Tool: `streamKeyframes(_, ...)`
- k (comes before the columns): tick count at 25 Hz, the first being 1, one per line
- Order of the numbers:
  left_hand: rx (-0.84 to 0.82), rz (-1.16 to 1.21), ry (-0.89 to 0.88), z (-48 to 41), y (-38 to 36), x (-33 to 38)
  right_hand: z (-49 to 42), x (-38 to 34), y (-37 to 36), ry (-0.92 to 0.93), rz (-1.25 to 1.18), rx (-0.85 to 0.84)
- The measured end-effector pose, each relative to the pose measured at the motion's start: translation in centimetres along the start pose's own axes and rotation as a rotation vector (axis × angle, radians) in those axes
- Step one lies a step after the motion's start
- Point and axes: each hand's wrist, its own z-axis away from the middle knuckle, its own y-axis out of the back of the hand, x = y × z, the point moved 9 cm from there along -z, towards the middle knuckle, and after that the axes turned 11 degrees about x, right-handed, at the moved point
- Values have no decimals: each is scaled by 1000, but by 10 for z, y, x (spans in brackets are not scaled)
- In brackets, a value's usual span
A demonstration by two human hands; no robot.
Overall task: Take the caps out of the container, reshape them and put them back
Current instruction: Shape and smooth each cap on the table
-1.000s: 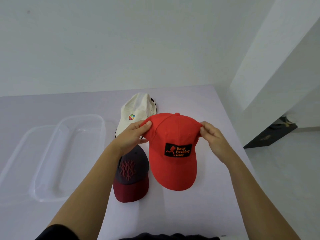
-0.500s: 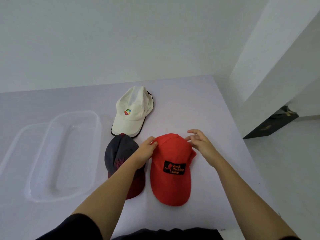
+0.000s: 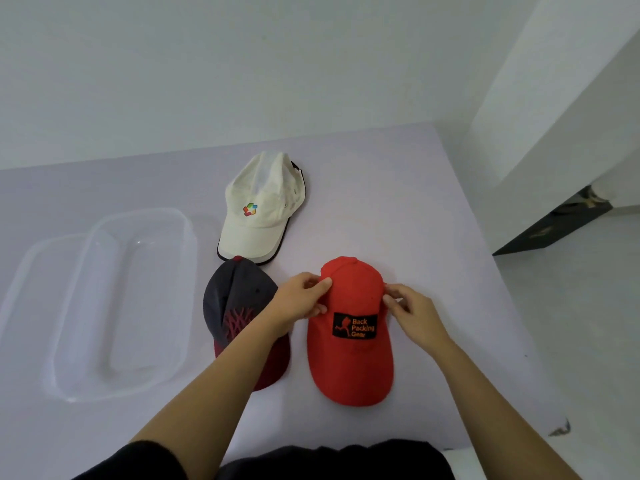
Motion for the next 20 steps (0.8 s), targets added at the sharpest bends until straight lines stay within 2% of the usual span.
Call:
streamKeyframes(2, -3, 87, 49, -6, -7, -6, -6, -2, -11, -68, 20, -40)
streamKeyframes(5, -27, 51, 100, -7, -5, -5, -13, -4, -19, -80, 109, -99)
streamKeyframes(7, -92, -15, 65, -4, -8, 1, -15, -10, -27, -53, 129, -122)
streamKeyframes(9, -94, -26, -50, -6, -9, 11, -16, -13, -28, -131, -19, -94)
streamKeyframes(12, 37, -58, -183, -13, 10, 18, -20, -11, -20, -244, -244, -80)
streamKeyframes(14, 155, -207, -251, -17, 24, 20, -22, -10, -18, -212, -162, -101)
streamKeyframes(16, 193, -282, -292, -15, 25, 26, -24, -14, -19, -153, -94, -85)
streamKeyframes(20, 203, -247, -189, -16, 28, 22, -22, -11, -7, -139, -204, 22)
